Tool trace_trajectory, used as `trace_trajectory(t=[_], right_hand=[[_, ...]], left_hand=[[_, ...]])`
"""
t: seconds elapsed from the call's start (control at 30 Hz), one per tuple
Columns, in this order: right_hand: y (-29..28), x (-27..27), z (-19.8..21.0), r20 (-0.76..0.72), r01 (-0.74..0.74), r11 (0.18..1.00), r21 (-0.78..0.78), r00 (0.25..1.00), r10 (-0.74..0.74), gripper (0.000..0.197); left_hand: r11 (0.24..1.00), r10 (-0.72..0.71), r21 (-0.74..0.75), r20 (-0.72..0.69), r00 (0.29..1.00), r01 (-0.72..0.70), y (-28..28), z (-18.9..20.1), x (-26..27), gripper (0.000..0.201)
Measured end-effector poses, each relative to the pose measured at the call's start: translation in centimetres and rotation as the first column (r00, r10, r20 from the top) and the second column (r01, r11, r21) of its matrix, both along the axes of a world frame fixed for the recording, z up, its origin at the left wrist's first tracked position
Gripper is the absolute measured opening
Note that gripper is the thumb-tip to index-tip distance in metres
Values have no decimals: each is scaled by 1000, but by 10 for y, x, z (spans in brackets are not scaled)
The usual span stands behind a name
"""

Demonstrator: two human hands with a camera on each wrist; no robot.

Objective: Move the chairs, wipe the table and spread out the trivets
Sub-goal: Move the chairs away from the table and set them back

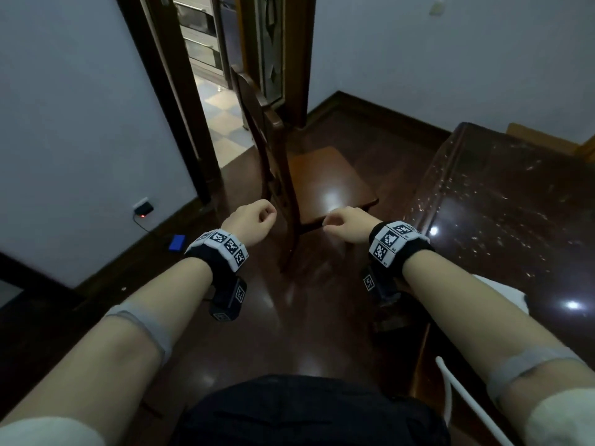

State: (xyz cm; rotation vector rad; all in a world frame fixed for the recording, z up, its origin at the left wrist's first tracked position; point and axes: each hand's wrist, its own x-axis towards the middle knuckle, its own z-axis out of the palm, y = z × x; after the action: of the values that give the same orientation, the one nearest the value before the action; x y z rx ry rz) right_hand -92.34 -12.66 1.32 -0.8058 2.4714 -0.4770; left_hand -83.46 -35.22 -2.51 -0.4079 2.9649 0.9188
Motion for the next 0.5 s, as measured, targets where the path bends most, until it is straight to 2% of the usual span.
trace_trajectory(t=[0.13,0.3,0.37,0.5], right_hand=[[-58,-40,-7,-63,76,995,-67,995,-81,23],[-138,-90,-12,-83,199,964,-175,973,-216,30],[-170,-107,-12,-116,264,932,-249,947,-299,31],[-235,-138,-8,-194,380,822,-424,848,-493,32]], left_hand=[[999,26,33,-16,1000,-26,-58,-8,-36,15],[998,-21,54,-42,999,23,-140,-16,-99,17],[995,-73,59,-66,995,77,-172,-15,-127,18],[969,-214,111,-78,974,221,-231,-9,-172,22]])
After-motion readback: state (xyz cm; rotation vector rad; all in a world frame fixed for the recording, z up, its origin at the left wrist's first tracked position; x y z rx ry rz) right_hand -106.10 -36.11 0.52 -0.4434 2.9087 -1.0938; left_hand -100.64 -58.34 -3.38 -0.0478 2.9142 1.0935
